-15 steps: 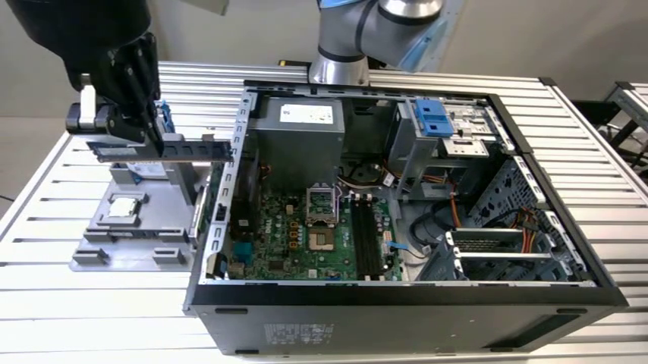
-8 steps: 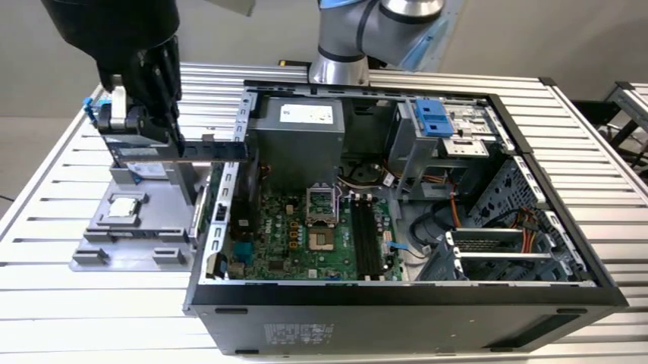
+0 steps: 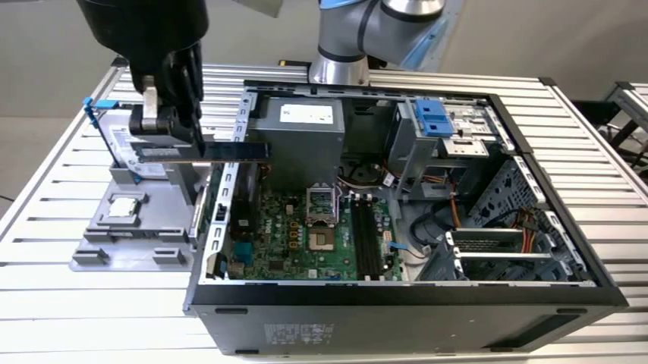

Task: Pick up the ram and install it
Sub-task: 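Pick up the ram and move it above insertion slot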

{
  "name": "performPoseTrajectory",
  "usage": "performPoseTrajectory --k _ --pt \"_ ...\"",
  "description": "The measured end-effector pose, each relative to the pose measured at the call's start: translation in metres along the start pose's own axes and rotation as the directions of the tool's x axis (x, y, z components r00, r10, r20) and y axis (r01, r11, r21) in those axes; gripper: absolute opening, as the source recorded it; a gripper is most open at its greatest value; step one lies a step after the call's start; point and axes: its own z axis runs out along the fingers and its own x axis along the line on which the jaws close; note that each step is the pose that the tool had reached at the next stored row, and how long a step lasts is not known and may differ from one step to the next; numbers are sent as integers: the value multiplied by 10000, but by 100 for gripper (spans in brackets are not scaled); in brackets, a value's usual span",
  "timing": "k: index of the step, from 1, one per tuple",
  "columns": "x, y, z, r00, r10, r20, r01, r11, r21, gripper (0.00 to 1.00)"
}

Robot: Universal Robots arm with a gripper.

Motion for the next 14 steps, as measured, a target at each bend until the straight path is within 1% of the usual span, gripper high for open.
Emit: performPoseTrajectory --k 8,14 --pt "5 -197 -2 10000 0 -1 0 10000 -3 0" --pt "9 -329 -2 10000 0 -1 0 10000 -4 0"
